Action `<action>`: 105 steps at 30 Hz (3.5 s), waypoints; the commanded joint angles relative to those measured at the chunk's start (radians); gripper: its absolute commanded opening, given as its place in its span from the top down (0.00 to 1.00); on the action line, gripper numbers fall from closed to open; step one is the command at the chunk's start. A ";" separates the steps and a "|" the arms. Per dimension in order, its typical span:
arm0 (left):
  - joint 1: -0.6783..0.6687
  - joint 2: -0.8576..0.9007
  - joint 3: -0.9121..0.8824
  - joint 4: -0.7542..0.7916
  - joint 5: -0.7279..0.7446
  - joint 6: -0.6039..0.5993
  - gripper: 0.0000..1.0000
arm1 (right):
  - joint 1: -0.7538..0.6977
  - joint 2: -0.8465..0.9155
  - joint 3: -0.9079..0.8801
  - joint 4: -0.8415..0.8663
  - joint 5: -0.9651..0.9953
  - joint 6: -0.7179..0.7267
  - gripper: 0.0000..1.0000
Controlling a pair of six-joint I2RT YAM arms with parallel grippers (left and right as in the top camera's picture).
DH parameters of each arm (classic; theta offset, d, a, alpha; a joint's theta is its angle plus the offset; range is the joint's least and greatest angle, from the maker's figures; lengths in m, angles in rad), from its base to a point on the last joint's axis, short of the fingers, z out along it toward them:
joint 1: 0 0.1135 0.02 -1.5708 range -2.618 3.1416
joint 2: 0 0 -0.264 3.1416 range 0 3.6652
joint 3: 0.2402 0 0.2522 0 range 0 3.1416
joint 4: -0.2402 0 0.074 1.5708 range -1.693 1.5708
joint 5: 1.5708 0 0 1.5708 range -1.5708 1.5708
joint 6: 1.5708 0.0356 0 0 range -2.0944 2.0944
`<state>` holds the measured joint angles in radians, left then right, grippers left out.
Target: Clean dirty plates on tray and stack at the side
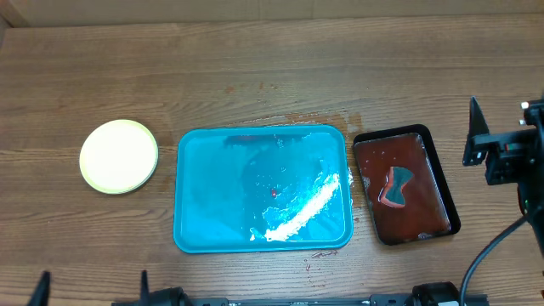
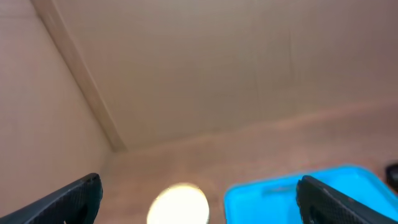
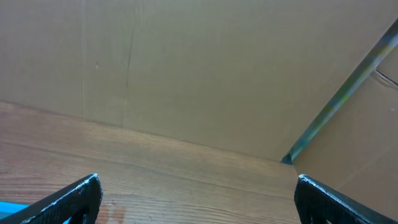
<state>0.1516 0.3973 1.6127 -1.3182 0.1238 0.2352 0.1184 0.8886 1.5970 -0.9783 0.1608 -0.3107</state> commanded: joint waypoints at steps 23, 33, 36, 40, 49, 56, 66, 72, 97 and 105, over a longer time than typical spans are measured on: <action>-0.004 -0.001 -0.023 -0.289 0.026 -0.161 0.00 | -0.001 -0.001 0.014 0.001 0.011 -0.004 0.00; -0.005 -0.001 -0.023 -0.309 0.026 -0.161 0.00 | -0.001 0.000 0.014 -0.023 0.011 -0.004 0.00; -0.004 -0.001 -0.023 -0.309 0.026 -0.161 0.00 | -0.001 0.000 0.014 -0.058 0.011 -0.004 0.00; -0.004 -0.001 -0.023 -0.309 0.026 -0.161 0.00 | -0.001 0.000 0.014 -0.133 0.011 -0.004 0.00; -0.004 -0.001 -0.023 -0.309 0.026 -0.161 0.00 | -0.001 0.000 0.014 -0.346 0.040 -0.005 0.00; -0.004 -0.001 -0.023 -0.309 0.026 -0.161 0.00 | -0.001 0.000 0.012 -0.401 0.024 -0.023 0.00; -0.005 -0.001 -0.023 -0.309 0.026 -0.161 0.00 | -0.002 -0.093 -0.198 -0.058 -0.169 -0.023 0.00; -0.004 -0.001 -0.023 -0.309 0.026 -0.161 0.00 | -0.002 -0.278 -0.491 0.228 -0.273 -0.023 0.00; -0.004 -0.001 -0.023 -0.309 0.026 -0.161 0.00 | -0.002 -0.840 -1.423 1.093 -0.418 0.083 0.00; -0.004 -0.001 -0.023 -0.309 0.026 -0.161 0.00 | -0.002 -0.864 -1.493 1.112 -0.425 0.079 0.00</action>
<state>0.1516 0.3973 1.5902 -1.6283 0.1390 0.0830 0.1184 0.0380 0.1265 0.1234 -0.2588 -0.2363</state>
